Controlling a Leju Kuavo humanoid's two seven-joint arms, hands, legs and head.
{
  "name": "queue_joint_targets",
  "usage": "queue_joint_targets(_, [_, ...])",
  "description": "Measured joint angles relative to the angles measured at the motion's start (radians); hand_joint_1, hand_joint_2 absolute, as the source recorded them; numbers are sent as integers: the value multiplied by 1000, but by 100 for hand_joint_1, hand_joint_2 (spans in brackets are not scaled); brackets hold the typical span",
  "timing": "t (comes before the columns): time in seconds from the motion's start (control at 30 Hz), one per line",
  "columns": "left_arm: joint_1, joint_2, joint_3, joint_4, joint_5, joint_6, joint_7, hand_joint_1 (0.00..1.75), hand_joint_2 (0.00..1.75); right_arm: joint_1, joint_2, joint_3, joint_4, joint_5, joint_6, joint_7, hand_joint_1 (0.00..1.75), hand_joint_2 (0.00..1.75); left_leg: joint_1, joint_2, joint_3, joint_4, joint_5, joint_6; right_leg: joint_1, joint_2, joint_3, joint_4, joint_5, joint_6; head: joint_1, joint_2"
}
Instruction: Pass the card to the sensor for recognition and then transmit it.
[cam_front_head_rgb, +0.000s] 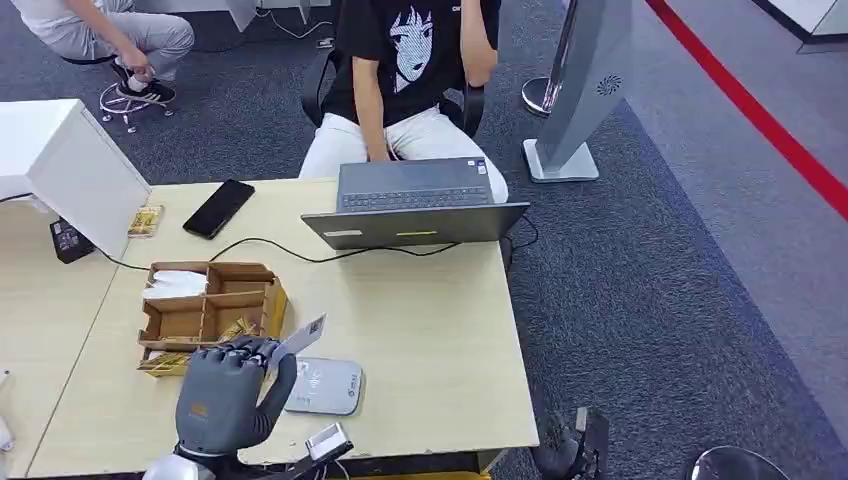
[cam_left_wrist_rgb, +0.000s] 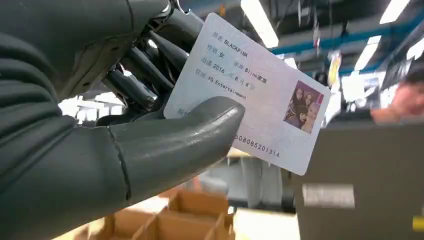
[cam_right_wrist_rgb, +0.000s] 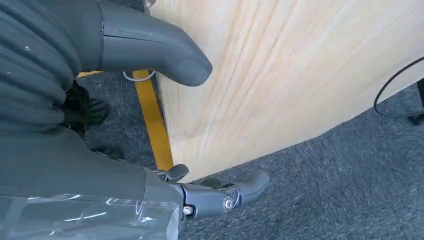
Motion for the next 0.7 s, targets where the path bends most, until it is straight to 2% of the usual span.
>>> queue_joint_targets(0.27, [11, 0, -5, 69, 13, 6, 6, 175, 175, 0, 0, -8, -2, 0, 0, 0, 0, 175, -1, -4, -1, 0, 0, 0, 0, -3, 0, 0, -1, 1, 0, 0])
queue_joint_targets(0.47, [23, 0, -4, 139, 45, 10, 69, 175, 175, 1, 0, -9, -2, 6, -3, 0, 0, 175, -1, -4, -1, 0, 0, 0, 0, -4, 0, 0, -1, 2, 0, 0])
queue_joint_targets(0.7, [30, -2, 25, 202, 47, 18, 92, 175, 175, 1, 0, -9, -2, 7, -3, 0, 0, 175, -1, -5, -1, 0, 0, 0, 0, -5, 0, 0, -1, 2, 0, 0])
